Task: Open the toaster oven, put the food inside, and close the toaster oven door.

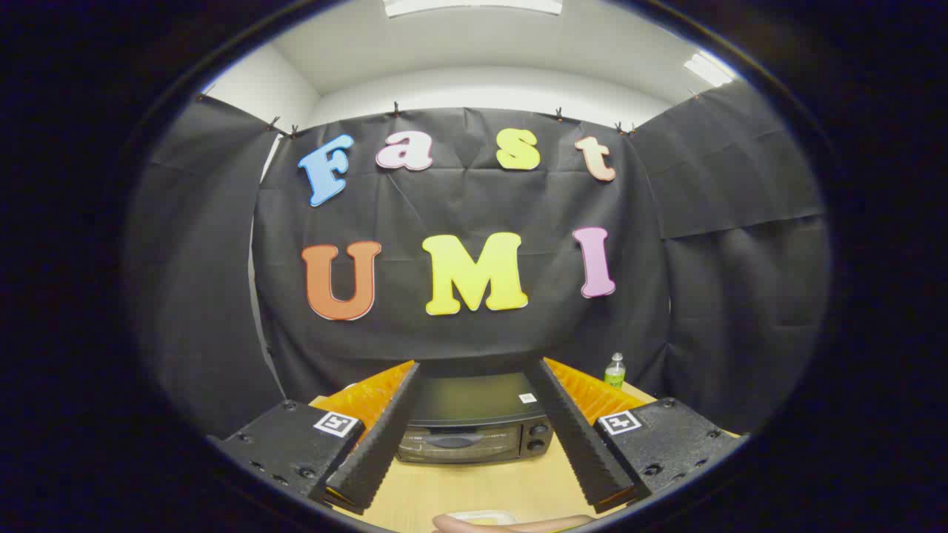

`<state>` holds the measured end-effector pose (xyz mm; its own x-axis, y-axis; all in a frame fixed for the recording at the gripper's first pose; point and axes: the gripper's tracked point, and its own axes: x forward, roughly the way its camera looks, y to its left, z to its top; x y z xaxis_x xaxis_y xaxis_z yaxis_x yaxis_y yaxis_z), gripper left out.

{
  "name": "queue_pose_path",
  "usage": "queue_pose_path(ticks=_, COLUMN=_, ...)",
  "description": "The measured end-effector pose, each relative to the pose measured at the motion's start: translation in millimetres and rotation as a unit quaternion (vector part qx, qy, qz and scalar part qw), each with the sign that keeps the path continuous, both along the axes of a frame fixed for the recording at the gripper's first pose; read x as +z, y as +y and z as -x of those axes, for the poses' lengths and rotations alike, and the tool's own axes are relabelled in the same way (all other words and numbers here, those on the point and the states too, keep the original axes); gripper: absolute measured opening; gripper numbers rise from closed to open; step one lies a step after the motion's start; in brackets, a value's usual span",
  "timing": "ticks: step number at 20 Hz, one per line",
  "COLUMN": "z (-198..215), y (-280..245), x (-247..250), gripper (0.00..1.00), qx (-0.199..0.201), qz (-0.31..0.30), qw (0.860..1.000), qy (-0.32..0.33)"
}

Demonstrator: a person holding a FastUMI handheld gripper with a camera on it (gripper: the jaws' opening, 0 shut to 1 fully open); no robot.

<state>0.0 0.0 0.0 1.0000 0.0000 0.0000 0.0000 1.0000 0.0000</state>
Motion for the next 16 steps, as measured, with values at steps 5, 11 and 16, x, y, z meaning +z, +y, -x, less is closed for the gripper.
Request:
queue_pose_path(ticks=5, z=1.7, y=6.6, x=-6.7, gripper=1.00, qx=0.017, qz=-0.006, qw=1.000, qy=0.016)
queue_pose_path(ticks=11, z=6.4, y=4.8, x=3.9, gripper=1.00, qx=0.001, qz=0.020, qw=1.000, qy=-0.009)
queue_pose_path(ticks=16, z=-3.8, y=9.8, x=-8.6, gripper=1.00, qx=0.005, qz=0.027, qw=1.000, qy=0.004)
